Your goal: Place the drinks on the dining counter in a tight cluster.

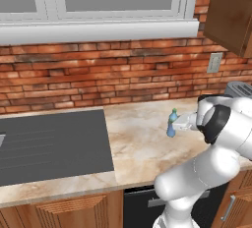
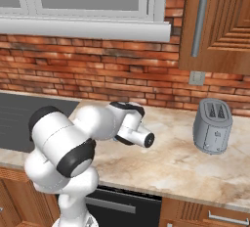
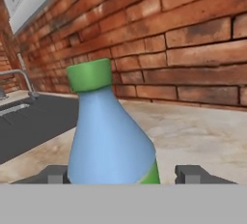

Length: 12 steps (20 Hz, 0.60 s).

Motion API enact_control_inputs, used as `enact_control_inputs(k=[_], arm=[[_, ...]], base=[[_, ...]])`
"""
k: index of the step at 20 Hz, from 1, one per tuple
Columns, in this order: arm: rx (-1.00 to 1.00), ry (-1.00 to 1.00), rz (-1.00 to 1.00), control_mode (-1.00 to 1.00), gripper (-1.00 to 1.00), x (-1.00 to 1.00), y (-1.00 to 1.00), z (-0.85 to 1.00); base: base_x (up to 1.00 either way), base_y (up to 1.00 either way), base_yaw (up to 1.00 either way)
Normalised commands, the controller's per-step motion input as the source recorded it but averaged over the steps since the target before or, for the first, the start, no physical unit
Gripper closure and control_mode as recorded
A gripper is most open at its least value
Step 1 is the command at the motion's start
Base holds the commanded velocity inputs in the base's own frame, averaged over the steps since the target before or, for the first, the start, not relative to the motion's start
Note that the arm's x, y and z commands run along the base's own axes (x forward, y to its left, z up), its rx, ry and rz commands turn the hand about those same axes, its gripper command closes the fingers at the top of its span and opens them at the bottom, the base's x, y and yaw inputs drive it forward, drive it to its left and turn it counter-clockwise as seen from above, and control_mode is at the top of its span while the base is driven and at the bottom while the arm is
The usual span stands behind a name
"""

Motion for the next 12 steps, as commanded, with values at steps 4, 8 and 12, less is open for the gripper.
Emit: enact_control_inputs(k=[4, 8, 12], arm=[[0.06, 0.0, 0.04, -1.0, 1.0, -0.02, -0.01, 0.0], [0.07, 0.0, 0.06, -1.0, 1.0, -0.11, 0.06, 0.11], [0.11, 0.0, 0.11, -1.0, 1.0, -0.14, 0.02, 0.31]], base=[[0.0, 0.0, 0.0], [0.0, 0.0, 0.0], [0.0, 0.0, 0.0]])
